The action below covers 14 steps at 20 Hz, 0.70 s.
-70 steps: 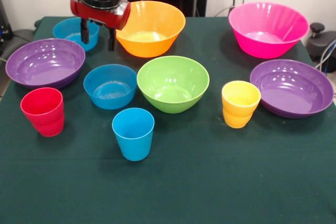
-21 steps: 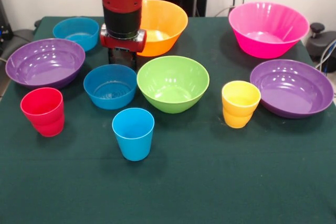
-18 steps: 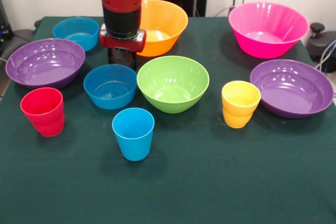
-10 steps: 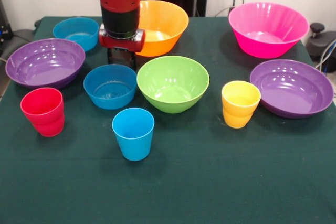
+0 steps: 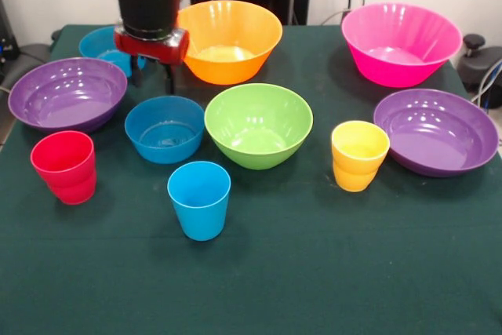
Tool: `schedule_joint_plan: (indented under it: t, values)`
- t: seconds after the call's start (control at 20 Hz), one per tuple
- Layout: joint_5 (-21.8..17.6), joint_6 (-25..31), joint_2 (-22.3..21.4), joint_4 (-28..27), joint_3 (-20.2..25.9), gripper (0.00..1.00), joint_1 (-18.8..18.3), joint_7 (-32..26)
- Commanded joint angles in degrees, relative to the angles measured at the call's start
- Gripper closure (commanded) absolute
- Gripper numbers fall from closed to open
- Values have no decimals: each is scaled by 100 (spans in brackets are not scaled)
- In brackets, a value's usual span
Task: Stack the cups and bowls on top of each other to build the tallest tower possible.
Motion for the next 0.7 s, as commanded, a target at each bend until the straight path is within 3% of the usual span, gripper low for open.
schedule_joint_plan:
  t: [0.05,0.4,0.7]
  values:
    - [350,646,-382,350,489,0,-15,-293]
    - [516,516,-348,544,506,0,-82,-217]
    - [727,200,-197,648,282,0,146,386]
